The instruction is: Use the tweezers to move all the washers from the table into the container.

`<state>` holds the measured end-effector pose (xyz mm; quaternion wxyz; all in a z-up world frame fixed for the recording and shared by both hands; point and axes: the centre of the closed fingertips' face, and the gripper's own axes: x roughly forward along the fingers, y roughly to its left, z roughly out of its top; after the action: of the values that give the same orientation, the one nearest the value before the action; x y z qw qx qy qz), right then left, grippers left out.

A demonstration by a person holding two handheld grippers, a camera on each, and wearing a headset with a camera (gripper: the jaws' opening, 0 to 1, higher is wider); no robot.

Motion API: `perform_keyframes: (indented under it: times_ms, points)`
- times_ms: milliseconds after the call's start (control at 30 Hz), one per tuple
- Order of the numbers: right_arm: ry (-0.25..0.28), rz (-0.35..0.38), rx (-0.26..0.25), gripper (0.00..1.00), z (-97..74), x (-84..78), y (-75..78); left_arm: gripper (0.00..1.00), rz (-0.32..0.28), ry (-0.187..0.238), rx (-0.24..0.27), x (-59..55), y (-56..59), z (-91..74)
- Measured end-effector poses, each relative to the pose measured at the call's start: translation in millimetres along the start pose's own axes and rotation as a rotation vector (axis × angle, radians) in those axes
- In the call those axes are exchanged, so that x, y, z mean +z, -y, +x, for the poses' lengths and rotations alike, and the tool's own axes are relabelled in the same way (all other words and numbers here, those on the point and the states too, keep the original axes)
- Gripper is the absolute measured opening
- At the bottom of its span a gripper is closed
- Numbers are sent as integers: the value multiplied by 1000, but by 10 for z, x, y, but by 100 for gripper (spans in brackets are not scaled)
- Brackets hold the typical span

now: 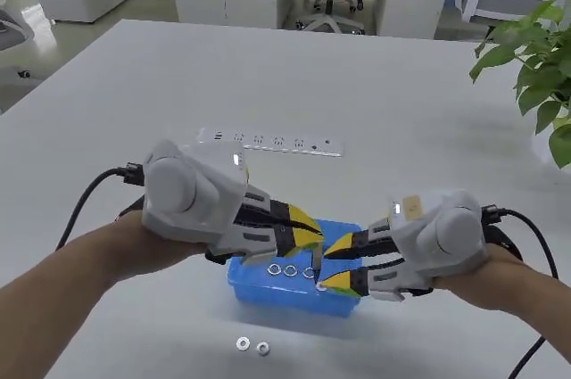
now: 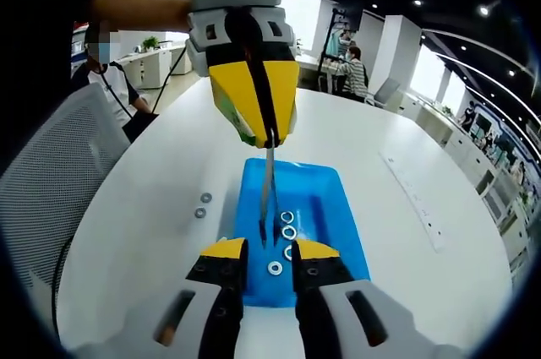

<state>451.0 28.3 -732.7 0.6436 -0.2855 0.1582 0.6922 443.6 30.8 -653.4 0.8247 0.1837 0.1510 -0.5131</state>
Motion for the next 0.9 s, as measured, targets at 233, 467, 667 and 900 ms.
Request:
perform_keyframes:
  times_ms: [233, 467, 667, 900]
  points:
    - [15, 36, -21, 26, -102, -7, -38, 5, -3, 1, 13, 15, -5, -98]
    - [26, 70, -28, 31, -179, -7, -104, 5, -6, -3, 16, 54, 62, -191]
    - [29, 103, -47, 39, -242, -21, -137, 5, -8, -10, 28, 26, 104, -311]
    - [25, 120, -50, 47, -273, -56, -207, 5, -6, -7, 45, 59, 165, -444]
